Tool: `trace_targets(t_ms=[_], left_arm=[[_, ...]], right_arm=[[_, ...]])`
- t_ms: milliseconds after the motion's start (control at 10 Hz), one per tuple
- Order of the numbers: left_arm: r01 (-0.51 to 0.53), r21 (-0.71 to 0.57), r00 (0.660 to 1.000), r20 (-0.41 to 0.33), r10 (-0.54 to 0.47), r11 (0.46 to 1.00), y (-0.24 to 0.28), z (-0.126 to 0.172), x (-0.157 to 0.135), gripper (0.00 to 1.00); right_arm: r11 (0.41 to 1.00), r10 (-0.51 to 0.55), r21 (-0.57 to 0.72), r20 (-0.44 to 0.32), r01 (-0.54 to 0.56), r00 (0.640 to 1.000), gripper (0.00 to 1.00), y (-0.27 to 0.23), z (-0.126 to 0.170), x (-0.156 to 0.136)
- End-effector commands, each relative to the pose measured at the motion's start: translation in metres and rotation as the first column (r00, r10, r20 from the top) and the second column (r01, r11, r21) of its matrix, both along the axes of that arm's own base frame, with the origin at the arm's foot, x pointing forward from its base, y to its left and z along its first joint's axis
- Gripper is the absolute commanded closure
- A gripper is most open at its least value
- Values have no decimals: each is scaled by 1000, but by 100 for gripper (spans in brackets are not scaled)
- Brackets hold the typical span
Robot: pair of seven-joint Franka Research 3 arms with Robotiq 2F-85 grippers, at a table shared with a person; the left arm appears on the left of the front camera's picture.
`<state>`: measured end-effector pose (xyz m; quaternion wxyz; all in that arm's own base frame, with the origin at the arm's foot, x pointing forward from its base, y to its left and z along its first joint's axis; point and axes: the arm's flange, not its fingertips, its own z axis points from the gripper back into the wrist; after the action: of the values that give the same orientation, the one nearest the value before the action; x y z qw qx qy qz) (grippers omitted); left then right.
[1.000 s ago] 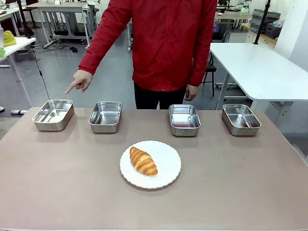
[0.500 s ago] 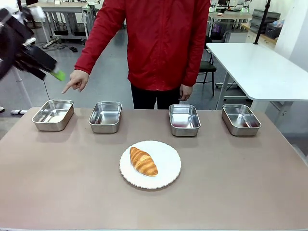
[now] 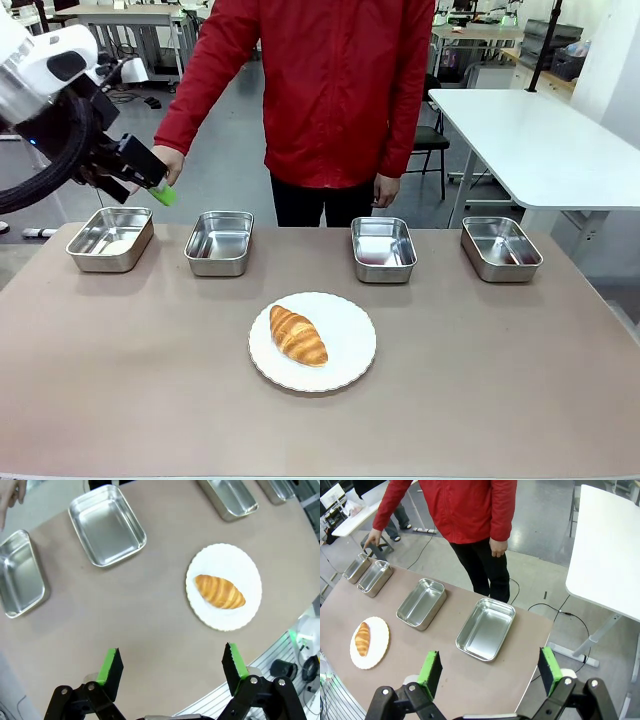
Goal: Place the bread in the container.
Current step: Place the Butter Roll into the Airtight Container indicated by the human.
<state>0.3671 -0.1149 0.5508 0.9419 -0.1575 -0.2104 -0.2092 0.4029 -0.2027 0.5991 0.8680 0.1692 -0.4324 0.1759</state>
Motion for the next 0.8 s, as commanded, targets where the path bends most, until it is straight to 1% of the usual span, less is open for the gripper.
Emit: trace_targets(t_ms=[0,100,200,300,400,500,600,700], left_arm=[[0,1,1000,-9,0,1000,-7,-3,-2,0],[-21,60,998,-62,25,998,-34,-24,0,0],[-55,69,993,-101,62,996,-67,-48,13,0],[-109,72,982,-148,119,991,-94,-64,29,0],[-184,104,965,-172,200,977,-116,-81,37,0],[-272,145,940,-172,295,951,-142,-104,44,0],[-322,170,907,-227,355,931,-164,-129,52,0],[-379,210,864,-269,426,901,-184,-154,56,0]], right_arm=[[1000,2,4,7,-2,1000,0,1,1,0],[1000,2,4,7,-2,1000,0,1,1,0],[1000,2,4,7,-2,1000,0,1,1,0],[1000,2,4,7,-2,1000,0,1,1,0],[1000,2,4,7,-2,1000,0,1,1,0],[1000,2,4,7,-2,1000,0,1,1,0],[1000,2,4,7,-2,1000,0,1,1,0],[1000,2,4,7,-2,1000,0,1,1,0]])
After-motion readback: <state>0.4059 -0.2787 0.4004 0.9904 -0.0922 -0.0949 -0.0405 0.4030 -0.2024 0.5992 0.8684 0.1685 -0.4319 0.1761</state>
